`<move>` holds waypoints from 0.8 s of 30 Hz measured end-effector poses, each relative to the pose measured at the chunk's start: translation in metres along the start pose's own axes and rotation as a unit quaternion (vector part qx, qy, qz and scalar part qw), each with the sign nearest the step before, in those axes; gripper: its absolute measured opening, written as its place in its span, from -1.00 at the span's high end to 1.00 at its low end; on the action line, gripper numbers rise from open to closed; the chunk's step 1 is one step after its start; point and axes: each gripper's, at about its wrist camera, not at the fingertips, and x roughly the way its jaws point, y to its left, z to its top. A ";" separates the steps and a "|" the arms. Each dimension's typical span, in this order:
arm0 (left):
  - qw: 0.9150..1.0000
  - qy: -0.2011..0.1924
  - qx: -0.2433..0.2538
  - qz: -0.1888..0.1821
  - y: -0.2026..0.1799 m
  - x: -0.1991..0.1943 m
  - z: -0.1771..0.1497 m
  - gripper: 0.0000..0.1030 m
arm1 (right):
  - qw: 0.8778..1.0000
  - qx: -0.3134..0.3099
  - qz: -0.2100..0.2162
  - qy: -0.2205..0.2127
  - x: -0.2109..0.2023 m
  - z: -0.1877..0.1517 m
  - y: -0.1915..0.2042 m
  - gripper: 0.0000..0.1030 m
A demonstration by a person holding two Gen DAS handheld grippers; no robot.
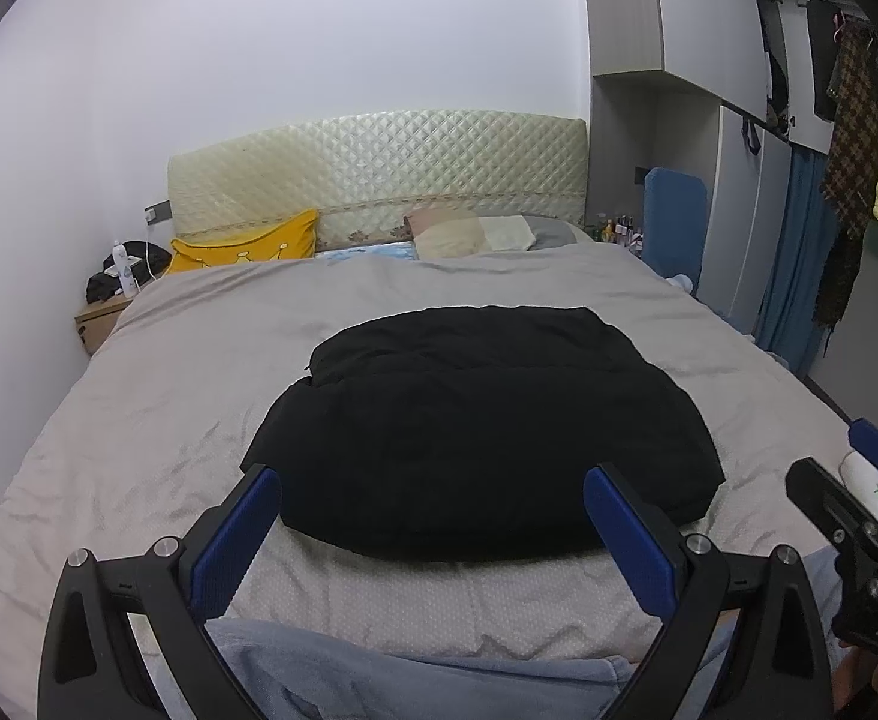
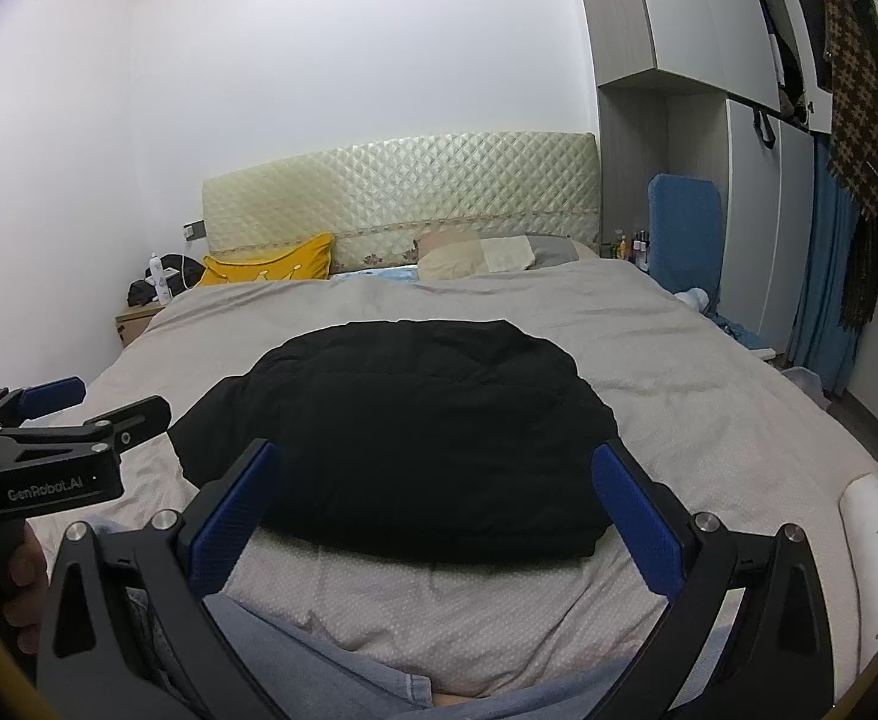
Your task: Fold large clothes
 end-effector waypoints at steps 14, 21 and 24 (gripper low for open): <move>1.000 -0.013 -0.012 -0.007 0.007 -0.017 0.007 -0.98 | 1.000 0.004 0.007 -0.012 -0.013 0.005 0.004 -1.00; 1.000 -0.019 -0.015 -0.007 0.008 -0.023 0.011 -0.98 | 1.000 0.003 0.016 -0.018 -0.019 0.008 0.007 -1.00; 1.000 -0.023 -0.016 -0.005 0.009 -0.026 0.011 -0.98 | 1.000 0.001 0.020 -0.017 -0.020 0.008 0.010 -1.00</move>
